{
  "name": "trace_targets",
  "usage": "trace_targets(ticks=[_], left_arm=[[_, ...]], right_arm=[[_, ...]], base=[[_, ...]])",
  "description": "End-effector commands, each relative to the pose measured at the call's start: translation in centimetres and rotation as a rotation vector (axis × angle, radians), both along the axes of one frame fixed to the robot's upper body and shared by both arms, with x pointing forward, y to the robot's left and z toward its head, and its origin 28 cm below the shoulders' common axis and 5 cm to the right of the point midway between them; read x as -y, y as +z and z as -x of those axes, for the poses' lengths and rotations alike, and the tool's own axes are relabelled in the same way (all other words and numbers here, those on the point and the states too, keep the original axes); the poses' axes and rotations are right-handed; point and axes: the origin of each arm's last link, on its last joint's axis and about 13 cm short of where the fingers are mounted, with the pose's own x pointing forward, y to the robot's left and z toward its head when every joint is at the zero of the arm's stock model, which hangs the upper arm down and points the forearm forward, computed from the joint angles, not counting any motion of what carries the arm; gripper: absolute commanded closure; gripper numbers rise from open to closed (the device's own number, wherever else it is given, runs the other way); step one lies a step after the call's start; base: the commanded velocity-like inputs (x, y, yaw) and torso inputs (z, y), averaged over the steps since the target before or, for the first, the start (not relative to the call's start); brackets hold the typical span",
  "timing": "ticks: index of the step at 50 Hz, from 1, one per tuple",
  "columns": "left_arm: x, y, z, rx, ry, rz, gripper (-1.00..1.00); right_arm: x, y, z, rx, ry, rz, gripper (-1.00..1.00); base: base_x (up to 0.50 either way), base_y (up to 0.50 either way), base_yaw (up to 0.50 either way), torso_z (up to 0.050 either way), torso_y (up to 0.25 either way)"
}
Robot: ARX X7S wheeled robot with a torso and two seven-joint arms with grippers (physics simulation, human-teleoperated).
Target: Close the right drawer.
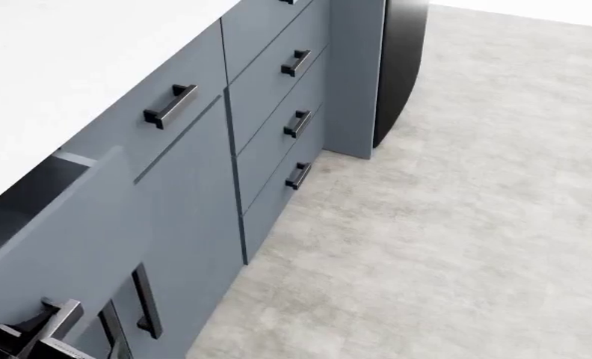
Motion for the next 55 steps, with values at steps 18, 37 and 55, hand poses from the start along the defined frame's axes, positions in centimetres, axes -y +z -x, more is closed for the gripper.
trace_targets(ticks=[18, 37, 55], left_arm=[[-10.5, 0.5, 4.2, -0.029, 0.499, 0.073, -1.0], [-12.8, 2.1, 3.8, -0.024, 0.781, 0.093, -1.0], [-15.0, 3.4, 4.1, -0.019, 0.906, 0.11, -1.0]], right_arm=[[-0.5, 0.1, -1.1, -0.01, 0.007, 0.022, -1.0], [0.0, 0.3, -1.2, -0.018, 0.005, 0.013, -1.0], [0.1, 0.2, -1.7, -0.037, 0.018, 0.01, -1.0]], base=[[0.0, 0.01, 0.01, 0.0, 0.0], [0.0, 0.02, 0.02, 0.002, 0.001], [0.0, 0.01, 0.02, 0.003, 0.003]])
